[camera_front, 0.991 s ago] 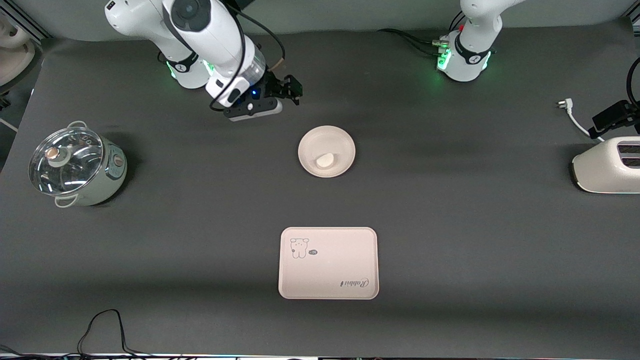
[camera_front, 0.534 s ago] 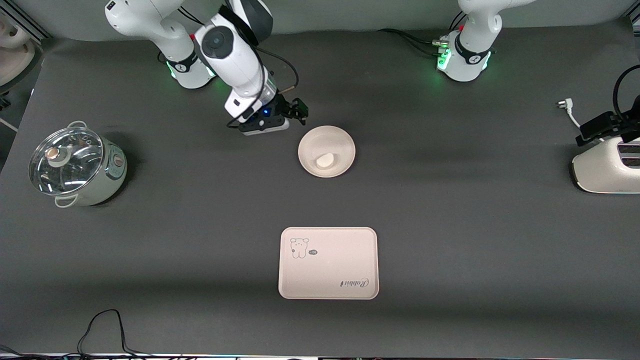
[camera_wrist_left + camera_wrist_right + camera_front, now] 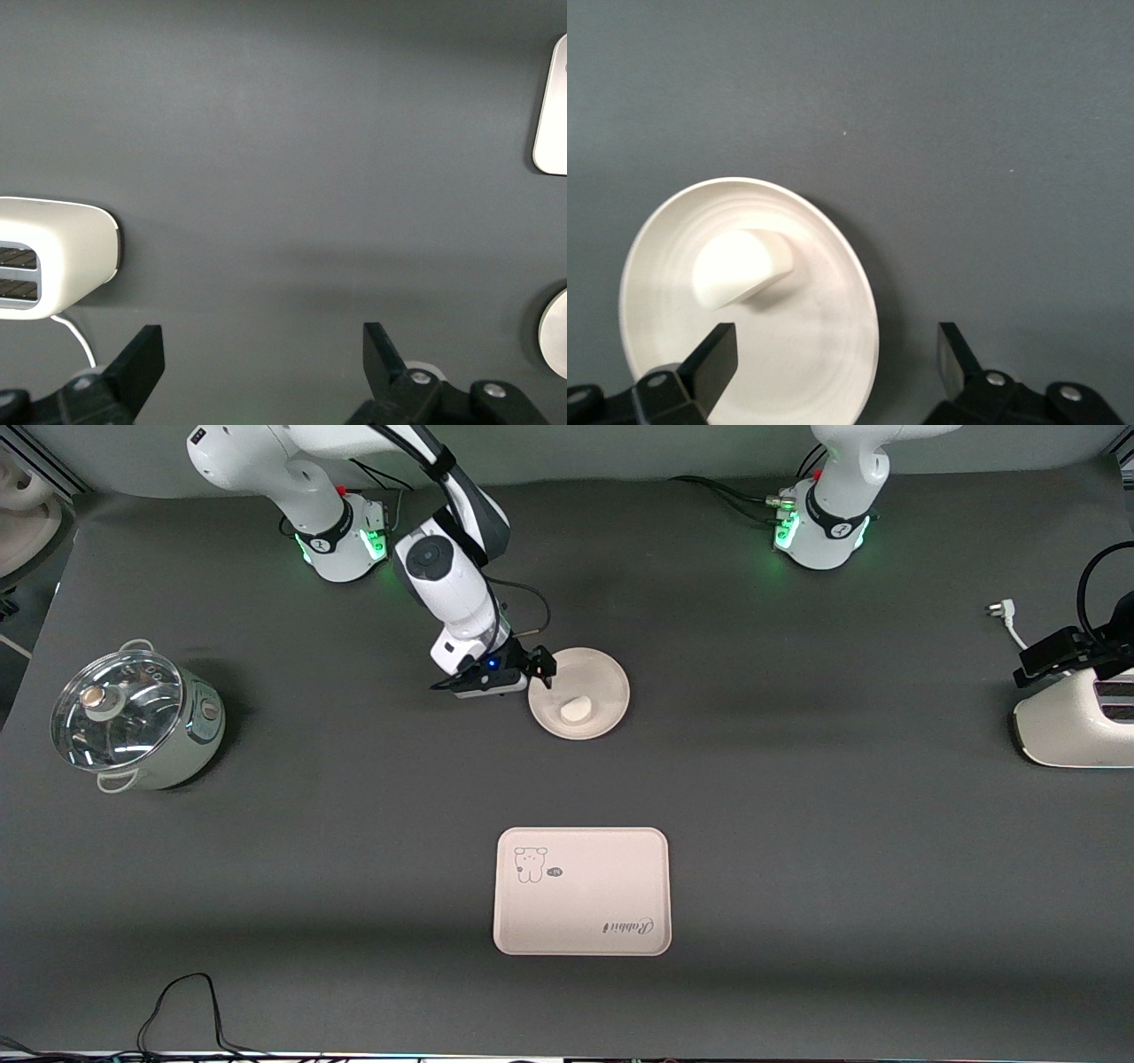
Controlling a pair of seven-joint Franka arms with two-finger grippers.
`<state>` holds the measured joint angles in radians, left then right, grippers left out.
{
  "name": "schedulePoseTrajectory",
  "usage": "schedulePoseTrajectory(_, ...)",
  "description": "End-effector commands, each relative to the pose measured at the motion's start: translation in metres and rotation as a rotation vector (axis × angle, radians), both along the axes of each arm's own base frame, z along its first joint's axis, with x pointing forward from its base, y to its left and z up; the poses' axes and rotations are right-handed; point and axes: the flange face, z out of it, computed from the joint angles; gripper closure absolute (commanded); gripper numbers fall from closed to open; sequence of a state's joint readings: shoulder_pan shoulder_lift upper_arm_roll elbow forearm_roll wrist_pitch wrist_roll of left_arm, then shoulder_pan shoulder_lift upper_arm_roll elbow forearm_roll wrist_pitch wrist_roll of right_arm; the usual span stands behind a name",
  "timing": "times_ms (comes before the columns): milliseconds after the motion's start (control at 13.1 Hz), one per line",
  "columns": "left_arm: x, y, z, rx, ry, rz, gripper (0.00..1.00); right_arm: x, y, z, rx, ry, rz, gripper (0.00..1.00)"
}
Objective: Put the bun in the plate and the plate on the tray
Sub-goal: 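Move the right gripper down to the plate rim, then close the right gripper on the plate rim and lift the plate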
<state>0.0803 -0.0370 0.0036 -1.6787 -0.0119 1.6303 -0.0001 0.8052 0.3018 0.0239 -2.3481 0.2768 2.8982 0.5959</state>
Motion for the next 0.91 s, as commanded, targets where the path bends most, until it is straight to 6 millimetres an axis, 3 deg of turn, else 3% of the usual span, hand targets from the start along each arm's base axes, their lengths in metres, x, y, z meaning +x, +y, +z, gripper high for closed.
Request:
schedulePoseTrajectory(0, 0.010, -0.001, -0.002, 0.017, -0.024, -0.011, 0.00, -0.010, 0.010, -0.032, 0.007, -0.031, 0.000, 0.00)
schedulePoseTrajectory(229, 0.013, -0.005, -0.007, 0.040, -0.012, -0.027, 0.00, -0.013, 0.008, -0.053, -0.001, -0.035, -0.009, 0.00)
schedulePoseTrajectory(686, 0.013, -0.005, -0.009, 0.054, -0.009, -0.032, 0.00, -0.012, 0.004, -0.039, -0.016, 0.004, -0.007, 0.01)
schedulePoseTrajectory(839, 0.014, -0.006, -0.010, 0.054, -0.011, -0.034, 0.00, -0.014, 0.004, -0.038, -0.028, 0.024, 0.003, 0.17)
